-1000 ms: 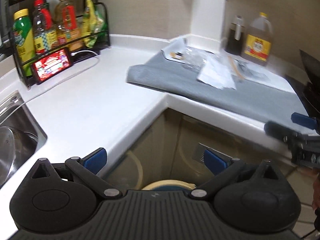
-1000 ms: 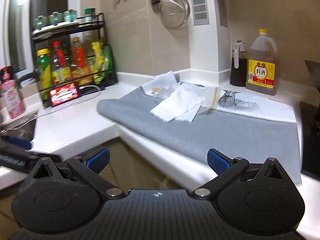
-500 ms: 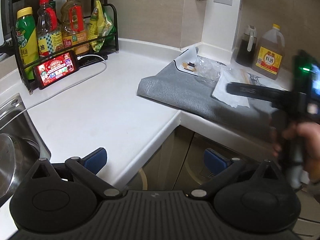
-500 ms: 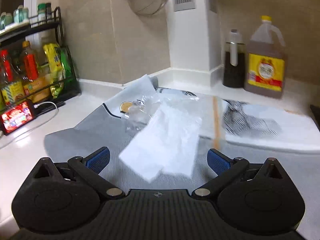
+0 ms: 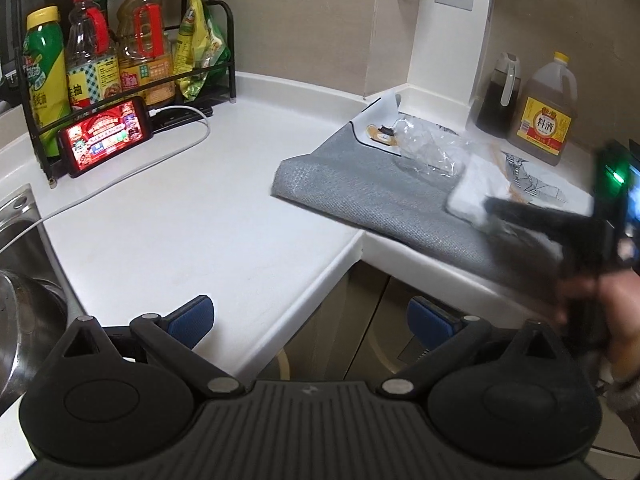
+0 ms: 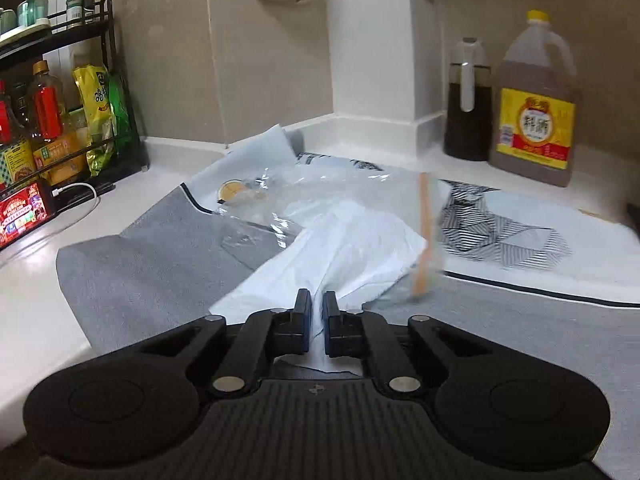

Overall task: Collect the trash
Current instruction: 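Grasp the white tissue with the right tool while the left tool approaches the zip bag, then close the left tool on the zip bag with the white mask while the right tool holds the tissue, then carry the zip bag and tissue down toward the bin with both tools, then lower both tools into the bin opening and open them to release the items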

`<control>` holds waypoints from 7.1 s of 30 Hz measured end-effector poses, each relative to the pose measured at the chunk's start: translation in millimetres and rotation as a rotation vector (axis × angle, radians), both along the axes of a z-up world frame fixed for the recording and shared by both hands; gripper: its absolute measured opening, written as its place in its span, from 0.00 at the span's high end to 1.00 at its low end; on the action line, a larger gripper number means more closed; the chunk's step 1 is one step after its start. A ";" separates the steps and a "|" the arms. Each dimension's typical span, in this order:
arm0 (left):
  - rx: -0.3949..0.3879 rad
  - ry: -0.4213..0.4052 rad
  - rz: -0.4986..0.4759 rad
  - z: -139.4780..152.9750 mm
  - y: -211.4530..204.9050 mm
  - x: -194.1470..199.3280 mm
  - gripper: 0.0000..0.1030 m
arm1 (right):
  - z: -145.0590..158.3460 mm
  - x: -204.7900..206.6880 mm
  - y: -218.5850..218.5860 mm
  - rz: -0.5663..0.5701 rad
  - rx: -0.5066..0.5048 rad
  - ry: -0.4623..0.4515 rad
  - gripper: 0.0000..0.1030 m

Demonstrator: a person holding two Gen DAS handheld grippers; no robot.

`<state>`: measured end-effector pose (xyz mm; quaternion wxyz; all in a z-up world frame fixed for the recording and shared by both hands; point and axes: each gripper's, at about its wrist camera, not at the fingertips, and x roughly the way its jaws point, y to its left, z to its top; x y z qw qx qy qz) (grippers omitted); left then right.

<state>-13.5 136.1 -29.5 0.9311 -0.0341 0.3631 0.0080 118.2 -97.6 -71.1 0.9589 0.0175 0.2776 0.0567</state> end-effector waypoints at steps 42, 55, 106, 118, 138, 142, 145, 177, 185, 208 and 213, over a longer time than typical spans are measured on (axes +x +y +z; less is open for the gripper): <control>-0.089 0.042 -0.208 -21.8 -149.9 258.4 0.00 | -10.4 9.7 -130.0 -0.303 -0.076 0.137 0.00; 0.035 0.075 -0.219 -54.2 -167.6 283.1 0.00 | -11.1 13.0 -129.4 -0.316 -0.078 0.139 0.00; -0.050 -0.197 -0.198 64.6 -109.1 56.2 0.92 | 63.1 -153.6 -92.3 -0.027 0.181 -0.163 0.95; -0.054 -0.211 -0.160 66.2 -72.3 -15.4 0.92 | 73.6 -201.1 -63.6 0.090 0.173 -0.189 0.95; -0.086 -0.049 -0.055 -16.7 3.9 -142.9 0.92 | 6.8 -269.5 -13.2 0.220 0.141 0.040 0.95; -0.085 -0.016 -0.038 -34.0 9.2 -152.9 0.92 | 1.7 -270.7 -10.5 0.207 0.127 0.058 0.95; -0.086 0.013 -0.029 -44.9 11.1 -155.1 0.92 | -1.2 -270.7 -7.4 0.207 0.110 0.071 0.95; -0.017 0.114 -0.086 -78.1 -2.6 -127.7 0.92 | -25.2 -250.8 12.1 0.219 0.043 0.152 0.95; 0.036 0.181 -0.093 -111.3 -7.6 -108.7 0.92 | -45.9 -232.6 16.5 0.222 0.019 0.201 0.94; 0.070 0.359 -0.146 -183.2 -27.2 -58.7 0.92 | -119.4 -188.0 29.0 0.230 0.028 0.393 0.94; 0.083 0.370 -0.143 -185.1 -32.7 -58.8 0.92 | -126.4 -184.0 27.5 0.228 0.039 0.422 0.94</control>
